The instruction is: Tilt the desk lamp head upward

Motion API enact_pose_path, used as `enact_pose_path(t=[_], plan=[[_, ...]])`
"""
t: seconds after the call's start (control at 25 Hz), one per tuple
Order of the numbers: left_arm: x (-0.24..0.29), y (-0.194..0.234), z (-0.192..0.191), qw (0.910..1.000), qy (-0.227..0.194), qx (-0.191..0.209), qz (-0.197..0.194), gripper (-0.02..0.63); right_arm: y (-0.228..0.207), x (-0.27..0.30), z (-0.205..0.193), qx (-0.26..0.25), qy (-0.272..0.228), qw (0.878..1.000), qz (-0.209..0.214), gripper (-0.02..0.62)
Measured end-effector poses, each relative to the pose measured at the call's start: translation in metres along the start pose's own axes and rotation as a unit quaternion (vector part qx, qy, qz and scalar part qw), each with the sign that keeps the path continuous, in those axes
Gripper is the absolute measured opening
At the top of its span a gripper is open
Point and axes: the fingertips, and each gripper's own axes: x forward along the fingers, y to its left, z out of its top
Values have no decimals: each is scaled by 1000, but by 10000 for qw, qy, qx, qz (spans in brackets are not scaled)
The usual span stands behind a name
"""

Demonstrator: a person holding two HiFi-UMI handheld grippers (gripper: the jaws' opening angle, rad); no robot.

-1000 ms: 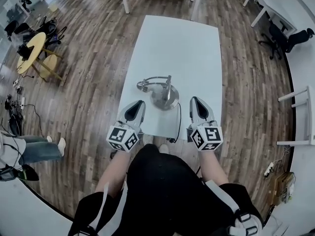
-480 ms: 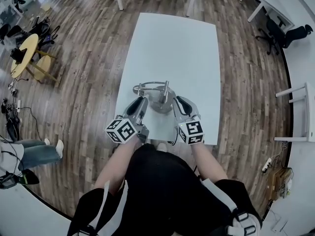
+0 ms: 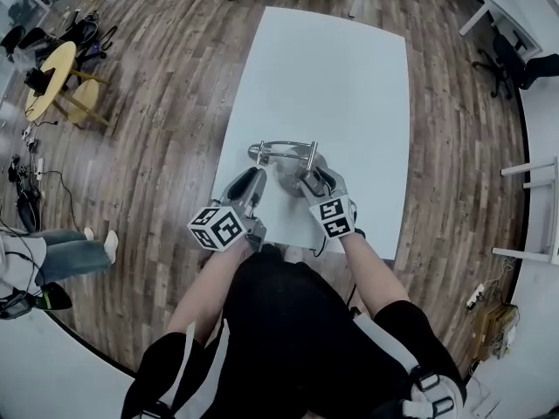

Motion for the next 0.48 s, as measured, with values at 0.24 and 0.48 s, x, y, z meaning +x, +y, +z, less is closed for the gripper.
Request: enact_pose_path(t=[0.24,0.48], plan=[[-3,4,-4,9997,147,180,46,101,1,9,-8,-16,265,9995,192,230],[5,-15,5,9782,-362,-1951,-604,141,8,10,-12,24,297,9993,229,183]])
